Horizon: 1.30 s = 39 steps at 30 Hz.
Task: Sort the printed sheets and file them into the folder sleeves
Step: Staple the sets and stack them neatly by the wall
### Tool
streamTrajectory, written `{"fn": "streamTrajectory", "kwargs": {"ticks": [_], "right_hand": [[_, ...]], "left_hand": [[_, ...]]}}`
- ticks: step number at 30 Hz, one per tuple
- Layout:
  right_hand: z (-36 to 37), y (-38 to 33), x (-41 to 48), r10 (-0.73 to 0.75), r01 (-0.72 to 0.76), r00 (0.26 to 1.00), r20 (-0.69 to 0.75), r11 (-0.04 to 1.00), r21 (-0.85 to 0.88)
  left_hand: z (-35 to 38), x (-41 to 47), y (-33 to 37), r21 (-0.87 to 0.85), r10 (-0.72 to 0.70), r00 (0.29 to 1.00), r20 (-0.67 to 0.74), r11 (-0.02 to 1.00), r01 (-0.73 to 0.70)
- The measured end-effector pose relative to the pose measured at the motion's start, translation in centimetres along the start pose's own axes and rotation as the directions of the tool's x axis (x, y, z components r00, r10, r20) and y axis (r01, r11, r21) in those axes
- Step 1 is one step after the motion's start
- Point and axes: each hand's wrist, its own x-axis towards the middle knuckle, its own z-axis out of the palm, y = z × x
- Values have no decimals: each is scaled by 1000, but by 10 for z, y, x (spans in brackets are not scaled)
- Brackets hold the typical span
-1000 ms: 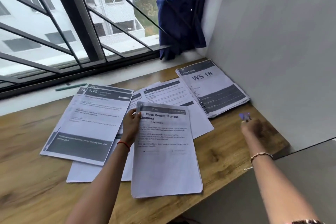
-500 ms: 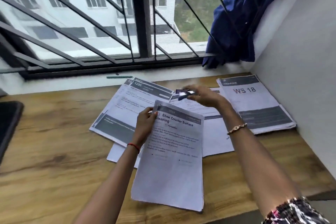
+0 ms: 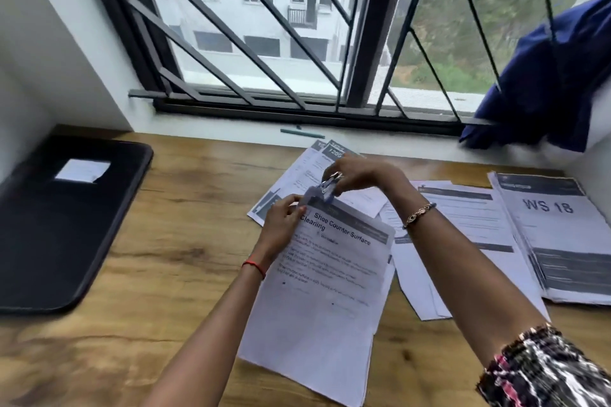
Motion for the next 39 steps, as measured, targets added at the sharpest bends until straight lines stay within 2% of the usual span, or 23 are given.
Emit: {"fn": "streamTrajectory", "kwargs": {"ticks": [16,25,32,35,39], "right_hand": [[6,-62,52,-50,64,985,167,995,-79],[11,-73,66,-124,131,979,163,991,-32],[13,-75,77,-141,150,981,135,987,-59],[14,-77,79,-148,156,983,104,985,-72],[20,-77,84,-161,168,984,75,981,-95]], "left_hand": [[-46,5,-9,-10,-55,997,-60,998,54],[-54,13,-18,84,-94,995,-27,992,96],[-64,18,-21,-55,-153,981,121,985,161],[-62,21,-20,-44,-152,984,89,987,156],[-59,21,-25,-111,-154,988,8,982,154]]}}
